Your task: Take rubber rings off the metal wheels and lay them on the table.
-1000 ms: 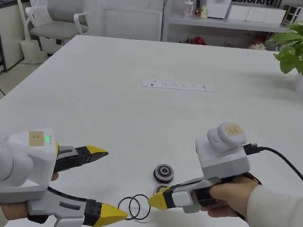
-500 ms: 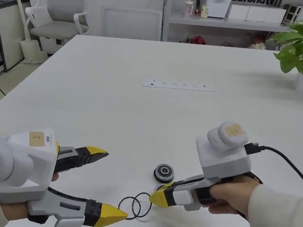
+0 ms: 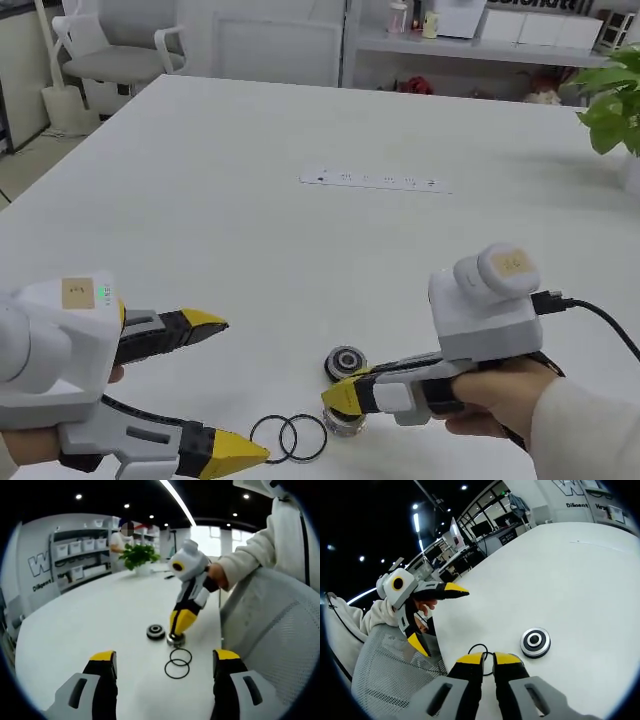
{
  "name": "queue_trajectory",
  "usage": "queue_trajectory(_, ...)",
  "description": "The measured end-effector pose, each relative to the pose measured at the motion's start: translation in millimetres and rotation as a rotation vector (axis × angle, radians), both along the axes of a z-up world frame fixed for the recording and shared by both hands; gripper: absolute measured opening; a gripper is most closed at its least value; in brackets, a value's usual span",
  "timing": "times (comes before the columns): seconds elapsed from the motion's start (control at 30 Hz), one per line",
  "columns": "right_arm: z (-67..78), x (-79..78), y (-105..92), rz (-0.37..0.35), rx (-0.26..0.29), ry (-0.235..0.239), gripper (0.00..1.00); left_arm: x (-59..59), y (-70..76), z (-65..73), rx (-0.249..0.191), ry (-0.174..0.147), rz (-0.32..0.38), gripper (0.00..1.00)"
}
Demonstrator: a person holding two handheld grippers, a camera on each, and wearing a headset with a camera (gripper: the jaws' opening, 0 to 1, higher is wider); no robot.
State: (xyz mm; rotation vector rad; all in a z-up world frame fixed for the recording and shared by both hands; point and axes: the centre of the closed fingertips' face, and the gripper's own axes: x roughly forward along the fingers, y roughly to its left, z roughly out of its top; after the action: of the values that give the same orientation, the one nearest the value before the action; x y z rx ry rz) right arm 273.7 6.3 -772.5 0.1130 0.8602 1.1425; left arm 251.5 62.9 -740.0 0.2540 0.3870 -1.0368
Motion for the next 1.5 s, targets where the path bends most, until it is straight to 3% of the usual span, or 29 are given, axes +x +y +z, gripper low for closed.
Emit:
queue_trajectory(0.5,16.1,17.2,-8.5,-0.052,0.042,-0.052,0.06,-0.3,0.2,-1.4,0.004,0.005,-0.002,0.79)
queue_trajectory(0.77,24.2,22.6,-11.4,-0.061,0.074,-0.078,0.12,-0.7,0.6,-2.9,0.01,0.009,-0.004,0.79)
queue_trajectory(1.5,31.3,40.8,-28.2,-0.132,0.063,-0.149,0.26,-1.3,-0.1,-3.4,0.005,0.023,-0.003,0.79)
